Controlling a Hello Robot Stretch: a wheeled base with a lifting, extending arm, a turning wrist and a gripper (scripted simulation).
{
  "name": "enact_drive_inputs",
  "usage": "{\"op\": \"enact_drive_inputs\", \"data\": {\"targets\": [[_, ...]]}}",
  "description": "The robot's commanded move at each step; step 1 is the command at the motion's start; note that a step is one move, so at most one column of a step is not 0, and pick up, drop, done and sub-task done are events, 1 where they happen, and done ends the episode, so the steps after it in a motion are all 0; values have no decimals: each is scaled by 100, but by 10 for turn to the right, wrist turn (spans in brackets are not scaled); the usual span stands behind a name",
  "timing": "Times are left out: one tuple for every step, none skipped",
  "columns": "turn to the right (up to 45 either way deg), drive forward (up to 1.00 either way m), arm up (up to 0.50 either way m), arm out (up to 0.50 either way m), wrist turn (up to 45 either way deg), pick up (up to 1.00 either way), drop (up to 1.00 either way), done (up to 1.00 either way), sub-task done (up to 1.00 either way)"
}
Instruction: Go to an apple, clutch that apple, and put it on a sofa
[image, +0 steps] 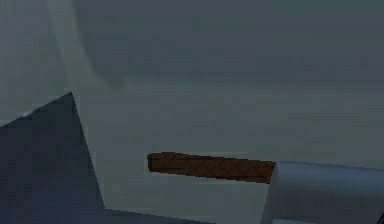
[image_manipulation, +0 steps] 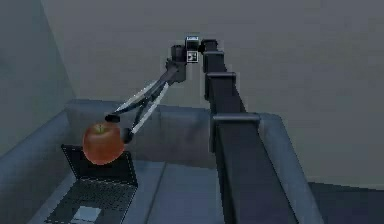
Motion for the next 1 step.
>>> {"op": "enact_drive_inputs", "data": {"targets": [[0,0,0,0,450,0,0,0,0]]}}
